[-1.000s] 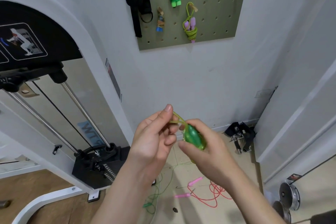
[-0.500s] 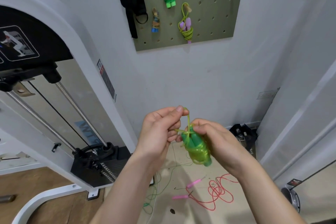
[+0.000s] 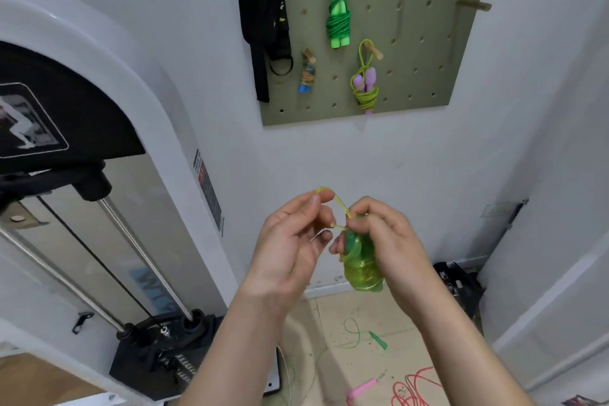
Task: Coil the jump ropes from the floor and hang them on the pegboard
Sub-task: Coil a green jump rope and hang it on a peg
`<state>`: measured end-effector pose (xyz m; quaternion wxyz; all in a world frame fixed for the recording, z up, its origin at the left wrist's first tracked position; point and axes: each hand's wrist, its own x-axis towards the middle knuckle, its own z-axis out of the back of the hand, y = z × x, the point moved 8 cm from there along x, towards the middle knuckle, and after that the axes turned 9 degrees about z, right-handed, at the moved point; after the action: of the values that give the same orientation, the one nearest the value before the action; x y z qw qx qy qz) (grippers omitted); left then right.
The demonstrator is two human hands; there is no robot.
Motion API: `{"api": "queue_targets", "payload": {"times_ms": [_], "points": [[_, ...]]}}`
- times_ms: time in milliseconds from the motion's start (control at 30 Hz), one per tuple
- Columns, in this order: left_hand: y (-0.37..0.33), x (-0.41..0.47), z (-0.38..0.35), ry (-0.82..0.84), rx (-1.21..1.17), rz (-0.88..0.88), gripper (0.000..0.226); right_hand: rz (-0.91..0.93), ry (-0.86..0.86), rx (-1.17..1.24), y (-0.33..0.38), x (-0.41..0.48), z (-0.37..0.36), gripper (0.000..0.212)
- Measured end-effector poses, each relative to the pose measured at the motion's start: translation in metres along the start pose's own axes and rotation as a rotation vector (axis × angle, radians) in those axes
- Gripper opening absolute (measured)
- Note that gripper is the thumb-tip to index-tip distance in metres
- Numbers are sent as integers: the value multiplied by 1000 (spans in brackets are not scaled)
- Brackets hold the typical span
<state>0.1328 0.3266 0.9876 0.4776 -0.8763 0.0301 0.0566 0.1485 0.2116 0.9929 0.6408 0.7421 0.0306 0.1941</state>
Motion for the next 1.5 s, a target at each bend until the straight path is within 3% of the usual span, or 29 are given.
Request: {"api": "queue_targets", "payload": {"times_ms": [167, 567, 800, 1034, 1234, 1500], "points": [[-41, 34, -6, 117, 100, -60, 19, 37, -14, 148, 4, 47, -31, 22], [-91, 117, -16, 152, 275, -151, 19, 239, -119, -26, 23, 141, -20, 33], [-103, 185, -64, 111, 392, -224, 17, 318, -122, 16, 31, 205, 32, 33], [-120, 288, -150, 97, 397, -318, 17, 440, -220, 35, 64, 296, 138, 35], [-154, 348, -205, 0, 328, -471, 17, 535, -260, -96, 97, 373, 206, 32], [-202, 401, -255, -246, 814, -830, 22, 568, -342, -164, 125, 440, 246, 27]]}}
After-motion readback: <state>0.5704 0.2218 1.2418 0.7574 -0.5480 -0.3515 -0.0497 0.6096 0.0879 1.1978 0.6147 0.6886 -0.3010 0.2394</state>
